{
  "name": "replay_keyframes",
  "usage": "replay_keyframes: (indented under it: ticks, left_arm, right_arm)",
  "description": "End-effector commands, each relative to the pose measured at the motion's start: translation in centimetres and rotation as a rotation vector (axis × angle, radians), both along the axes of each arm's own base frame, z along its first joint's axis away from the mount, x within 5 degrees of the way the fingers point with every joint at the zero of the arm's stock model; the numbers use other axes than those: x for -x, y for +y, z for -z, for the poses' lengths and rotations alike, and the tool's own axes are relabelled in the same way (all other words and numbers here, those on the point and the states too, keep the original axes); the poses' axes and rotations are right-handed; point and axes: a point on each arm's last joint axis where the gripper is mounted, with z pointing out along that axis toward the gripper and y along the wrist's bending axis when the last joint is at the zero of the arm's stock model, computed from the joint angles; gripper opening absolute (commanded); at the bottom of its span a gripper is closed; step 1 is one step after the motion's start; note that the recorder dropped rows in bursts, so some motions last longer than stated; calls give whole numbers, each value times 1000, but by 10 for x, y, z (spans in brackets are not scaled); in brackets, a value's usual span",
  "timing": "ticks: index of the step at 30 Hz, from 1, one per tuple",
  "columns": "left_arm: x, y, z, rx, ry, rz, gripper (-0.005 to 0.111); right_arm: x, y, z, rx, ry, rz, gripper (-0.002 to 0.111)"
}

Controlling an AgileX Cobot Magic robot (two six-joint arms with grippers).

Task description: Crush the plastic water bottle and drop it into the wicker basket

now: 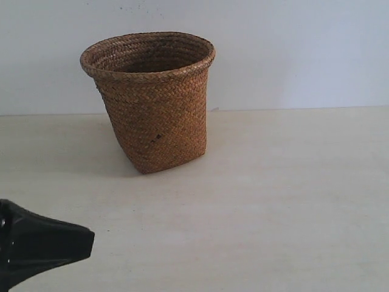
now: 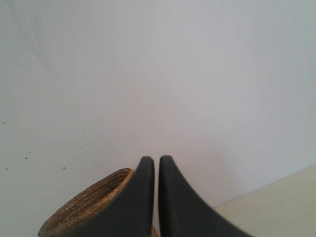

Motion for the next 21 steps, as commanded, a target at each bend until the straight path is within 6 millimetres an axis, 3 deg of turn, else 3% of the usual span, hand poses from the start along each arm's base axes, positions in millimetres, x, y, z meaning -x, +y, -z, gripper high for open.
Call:
replay_keyframes:
  ticks: [1,12,21]
  left_arm:
    - [11,7,15,69,-66,-37,6]
    - [34,20,65,138,-89,-81,6]
    - [37,24,75,146,-95,-104,6]
  right_arm:
    - [1,0,0,6,-5,7,0]
    - [1,0,0,6,-5,7,0]
    - [1,0,0,6,-5,7,0]
